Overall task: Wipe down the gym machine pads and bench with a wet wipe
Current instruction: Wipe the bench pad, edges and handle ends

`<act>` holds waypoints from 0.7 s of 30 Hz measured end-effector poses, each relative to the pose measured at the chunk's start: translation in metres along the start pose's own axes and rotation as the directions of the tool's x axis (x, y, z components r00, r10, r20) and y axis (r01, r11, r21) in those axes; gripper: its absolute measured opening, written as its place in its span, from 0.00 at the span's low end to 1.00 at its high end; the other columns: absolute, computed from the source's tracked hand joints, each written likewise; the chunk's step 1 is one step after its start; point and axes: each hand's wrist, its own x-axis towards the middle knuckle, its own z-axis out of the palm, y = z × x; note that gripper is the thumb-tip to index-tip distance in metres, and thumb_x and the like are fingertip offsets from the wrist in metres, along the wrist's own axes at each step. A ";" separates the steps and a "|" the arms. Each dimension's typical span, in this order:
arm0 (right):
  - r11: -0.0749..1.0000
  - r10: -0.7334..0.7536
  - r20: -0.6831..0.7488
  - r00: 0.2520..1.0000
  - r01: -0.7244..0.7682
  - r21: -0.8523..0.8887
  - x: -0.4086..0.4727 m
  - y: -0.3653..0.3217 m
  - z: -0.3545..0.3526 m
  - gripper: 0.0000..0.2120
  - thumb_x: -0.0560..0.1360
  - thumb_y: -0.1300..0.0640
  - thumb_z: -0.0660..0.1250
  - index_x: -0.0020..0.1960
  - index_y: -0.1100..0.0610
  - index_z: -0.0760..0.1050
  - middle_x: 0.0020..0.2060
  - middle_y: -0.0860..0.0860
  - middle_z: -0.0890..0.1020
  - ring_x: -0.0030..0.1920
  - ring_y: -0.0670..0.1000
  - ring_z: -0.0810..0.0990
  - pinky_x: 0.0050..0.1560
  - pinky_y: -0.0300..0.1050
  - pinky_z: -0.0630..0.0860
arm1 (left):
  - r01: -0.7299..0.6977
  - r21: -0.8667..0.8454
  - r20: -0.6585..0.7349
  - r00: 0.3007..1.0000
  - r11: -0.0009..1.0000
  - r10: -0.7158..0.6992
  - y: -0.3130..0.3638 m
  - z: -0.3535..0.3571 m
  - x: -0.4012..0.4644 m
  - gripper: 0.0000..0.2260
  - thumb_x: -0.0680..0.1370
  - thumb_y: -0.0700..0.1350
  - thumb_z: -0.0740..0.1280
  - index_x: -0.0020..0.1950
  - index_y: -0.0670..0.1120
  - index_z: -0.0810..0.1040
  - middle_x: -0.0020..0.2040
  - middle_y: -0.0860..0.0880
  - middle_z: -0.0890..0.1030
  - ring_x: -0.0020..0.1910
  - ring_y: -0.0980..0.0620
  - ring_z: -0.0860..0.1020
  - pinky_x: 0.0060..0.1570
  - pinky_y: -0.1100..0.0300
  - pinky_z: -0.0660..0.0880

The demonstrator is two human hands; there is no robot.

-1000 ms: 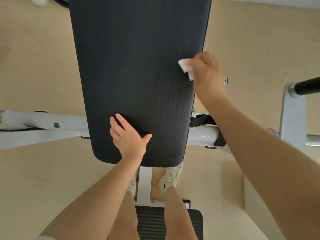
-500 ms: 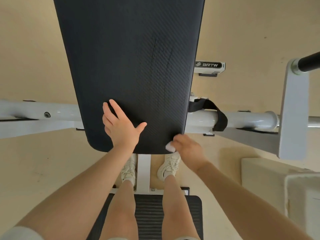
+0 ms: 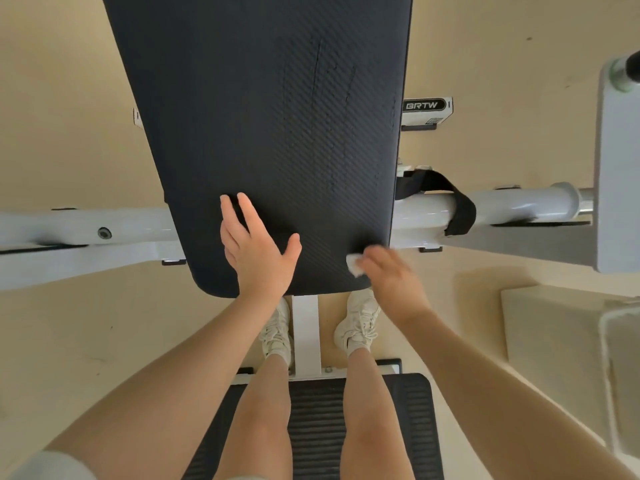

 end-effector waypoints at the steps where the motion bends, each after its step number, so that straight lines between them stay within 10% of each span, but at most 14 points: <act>1: 1.000 0.001 0.080 0.997 -0.001 -0.002 -0.014 -0.005 0.005 0.22 0.51 0.73 0.77 0.43 0.62 0.79 0.41 0.57 0.81 0.37 0.57 0.81 0.31 0.45 0.80 | -0.019 -0.017 0.012 1.000 1.000 0.020 -0.003 -0.002 -0.001 0.39 0.74 0.50 0.67 0.76 0.42 0.47 0.77 0.42 0.47 0.74 0.41 0.51 0.70 0.47 0.55; 5: 0.999 0.028 0.142 0.990 -0.033 0.034 0.007 -0.010 -0.009 0.17 0.55 0.73 0.75 0.41 0.61 0.78 0.38 0.56 0.78 0.36 0.56 0.78 0.30 0.44 0.76 | -0.087 -0.055 0.021 0.996 0.995 0.088 -0.017 -0.015 0.002 0.34 0.74 0.43 0.67 0.75 0.42 0.52 0.76 0.41 0.50 0.73 0.41 0.57 0.70 0.47 0.61; 8: 0.979 0.152 -0.093 0.984 -0.137 0.154 0.075 -0.020 -0.054 0.08 0.68 0.65 0.59 0.42 0.65 0.76 0.38 0.58 0.73 0.38 0.56 0.72 0.34 0.46 0.70 | -0.192 0.003 0.025 0.981 0.981 0.192 -0.021 -0.024 0.003 0.33 0.74 0.41 0.68 0.75 0.42 0.56 0.76 0.40 0.53 0.72 0.40 0.59 0.70 0.46 0.63; 16: 0.761 0.636 -0.412 0.653 -0.443 0.473 0.198 -0.019 -0.112 0.10 0.77 0.67 0.56 0.54 0.64 0.74 0.57 0.56 0.73 0.49 0.49 0.72 0.42 0.28 0.60 | -0.169 0.054 0.013 0.986 0.984 0.168 -0.019 -0.040 0.026 0.34 0.74 0.43 0.68 0.75 0.42 0.54 0.76 0.40 0.51 0.74 0.40 0.53 0.71 0.47 0.56; 21: 0.860 0.505 -0.448 0.738 -0.383 0.339 0.207 -0.050 -0.078 0.10 0.74 0.67 0.59 0.50 0.63 0.77 0.50 0.59 0.76 0.43 0.55 0.74 0.44 0.41 0.69 | -0.203 0.087 0.039 0.979 0.975 0.200 -0.032 -0.039 0.030 0.34 0.73 0.42 0.69 0.75 0.41 0.56 0.75 0.38 0.54 0.73 0.37 0.57 0.68 0.45 0.60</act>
